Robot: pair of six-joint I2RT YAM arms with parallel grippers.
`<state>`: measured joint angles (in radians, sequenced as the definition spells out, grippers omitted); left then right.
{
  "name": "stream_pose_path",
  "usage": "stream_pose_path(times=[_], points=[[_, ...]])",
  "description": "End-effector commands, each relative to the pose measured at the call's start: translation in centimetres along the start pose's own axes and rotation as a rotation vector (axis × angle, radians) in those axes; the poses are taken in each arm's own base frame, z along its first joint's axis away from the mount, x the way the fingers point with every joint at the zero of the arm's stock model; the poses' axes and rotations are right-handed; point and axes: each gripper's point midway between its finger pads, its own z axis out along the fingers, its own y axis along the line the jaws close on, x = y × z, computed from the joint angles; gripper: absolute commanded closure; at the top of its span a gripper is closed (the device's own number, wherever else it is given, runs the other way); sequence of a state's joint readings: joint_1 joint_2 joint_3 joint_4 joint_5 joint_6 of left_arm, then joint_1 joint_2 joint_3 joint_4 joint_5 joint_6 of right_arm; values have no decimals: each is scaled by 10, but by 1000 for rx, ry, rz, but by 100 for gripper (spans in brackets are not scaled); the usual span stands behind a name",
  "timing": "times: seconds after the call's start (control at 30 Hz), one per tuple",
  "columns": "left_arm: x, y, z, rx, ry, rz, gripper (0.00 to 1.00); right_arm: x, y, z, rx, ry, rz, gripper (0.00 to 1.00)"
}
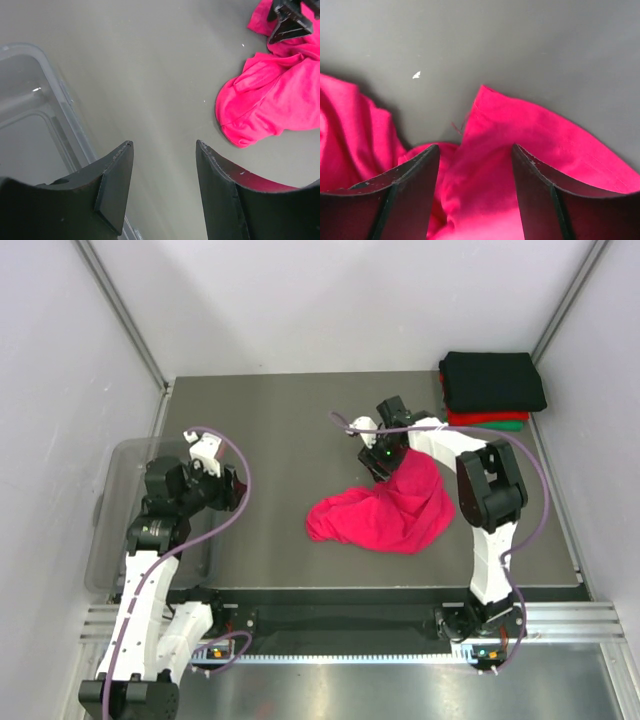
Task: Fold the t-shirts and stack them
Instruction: Flatten the tshirt out
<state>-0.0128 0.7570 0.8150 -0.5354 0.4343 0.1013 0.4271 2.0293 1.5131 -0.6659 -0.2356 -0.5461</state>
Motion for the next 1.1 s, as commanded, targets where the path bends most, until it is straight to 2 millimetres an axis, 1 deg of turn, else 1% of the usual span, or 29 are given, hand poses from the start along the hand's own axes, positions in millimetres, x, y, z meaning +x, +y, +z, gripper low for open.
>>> stream_pose_path(times=[0.0, 0.03, 0.1, 0.13, 0.17, 0.2, 0.23, 0.27, 0.33, 0.37, 0.43, 0.47, 0.5, 0.53, 0.57, 0.6, 0.63, 0.67, 0.7, 0.73, 0.8, 0.83, 0.87, 0.9, 0.93, 0.97, 1.0, 1.03, 1.07], points=[[-9, -2, -1, 10, -51, 14, 42, -17, 4, 9, -16, -40, -10, 40], [-9, -2, -2, 10, -54, 16, 42, -16, 6, 11, -20, -35, -11, 40], [-8, -2, -1, 12, -51, 15, 42, -15, 6, 15, -16, -31, -16, 50], [-8, -2, -1, 12, -53, 17, 42, -16, 6, 16, -10, -32, -22, 60], [-8, -2, -1, 12, -51, 13, 42, -19, 5, 13, 2, -40, -28, 80], [-8, -2, -2, 12, -53, 14, 42, -24, 1, 9, 27, -52, -37, 87], [-8, -3, -1, 13, -52, 13, 42, -30, 1, 2, 39, -67, -51, 92], [-8, -2, -1, 13, -52, 11, 42, -46, -3, -19, 75, -116, -84, 97], [-10, -4, -1, 19, -55, 13, 42, -67, -4, -49, 131, -169, -141, 99], [-12, -5, -2, 25, -58, 13, 42, -89, -5, -86, 179, -232, -201, 99], [-13, -5, -1, 31, -59, 12, 43, -113, 0, -130, 228, -306, -280, 99], [-15, -5, 0, 33, -59, 9, 43, -131, 4, -174, 276, -384, -345, 99], [-17, -5, 0, 34, -61, 8, 43, -140, 8, -196, 298, -424, -376, 99], [-20, -6, -1, 37, -67, 8, 43, -149, 13, -233, 341, -485, -419, 99], [-22, -6, -2, 40, -70, 11, 43, -160, 15, -263, 377, -539, -441, 100], [-23, -6, -1, 43, -66, 9, 43, -165, 17, -285, 409, -573, -451, 100], [-29, -7, -3, 46, -72, 14, 43, -169, 19, -305, 436, -605, -456, 100], [-30, -8, -3, 49, -70, 14, 43, -173, 22, -339, 482, -655, -462, 100], [-33, -8, -2, 57, -65, 13, 43, -173, 24, -354, 505, -675, -463, 100], [-38, -9, -4, 60, -69, 12, 43, -169, 29, -378, 544, -710, -468, 100], [-43, -11, -4, 74, -67, 8, 43, -161, 27, -396, 609, -721, -465, 100], [-50, -13, -7, 77, -79, 8, 43, -153, 32, -416, 649, -746, -470, 100], [-51, -14, -7, 81, -77, 6, 43, -144, 29, -417, 676, -729, -465, 100], [-52, -14, -7, 83, -76, 5, 44, -136, 26, -424, 699, -729, -453, 100], [-53, -15, -7, 87, -74, 3, 44, -127, 29, -441, 729, -752, -446, 100], [-52, -15, -7, 88, -69, 0, 44, -115, 24, -438, 738, -733, -426, 100], [-51, -15, -7, 90, -64, -3, 44, -108, 23, -440, 746, -732, -414, 100], [-50, -15, -7, 92, -60, -5, 44, -97, 27, -449, 764, -742, -412, 100], [-50, -16, -7, 93, -61, -4, 44, -84, 24, -433, 758, -689, -401, 100]])
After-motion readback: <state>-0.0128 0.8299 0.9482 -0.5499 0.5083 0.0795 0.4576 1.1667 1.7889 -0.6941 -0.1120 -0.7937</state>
